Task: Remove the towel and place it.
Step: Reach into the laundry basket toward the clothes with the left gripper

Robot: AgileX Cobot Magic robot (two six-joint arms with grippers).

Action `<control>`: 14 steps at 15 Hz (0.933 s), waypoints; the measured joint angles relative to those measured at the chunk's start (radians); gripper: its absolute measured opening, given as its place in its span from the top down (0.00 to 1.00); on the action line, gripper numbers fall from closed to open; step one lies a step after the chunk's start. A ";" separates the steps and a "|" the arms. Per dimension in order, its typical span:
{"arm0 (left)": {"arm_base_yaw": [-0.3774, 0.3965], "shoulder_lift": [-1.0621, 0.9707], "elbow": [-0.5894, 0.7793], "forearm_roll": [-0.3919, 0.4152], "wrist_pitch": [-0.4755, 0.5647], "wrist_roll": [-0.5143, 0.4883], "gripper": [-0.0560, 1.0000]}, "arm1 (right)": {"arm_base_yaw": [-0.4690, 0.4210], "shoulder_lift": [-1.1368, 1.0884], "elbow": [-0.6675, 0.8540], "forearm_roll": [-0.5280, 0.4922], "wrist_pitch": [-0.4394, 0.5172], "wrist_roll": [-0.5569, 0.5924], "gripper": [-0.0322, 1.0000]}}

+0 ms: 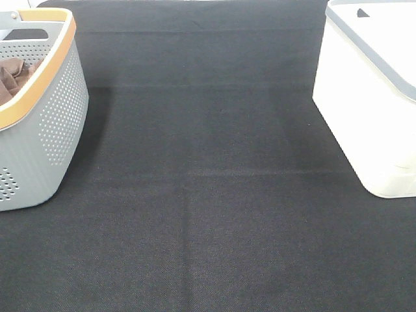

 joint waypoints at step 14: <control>0.000 0.000 0.000 0.000 0.000 0.000 0.30 | 0.000 0.000 0.000 0.000 0.000 0.000 0.29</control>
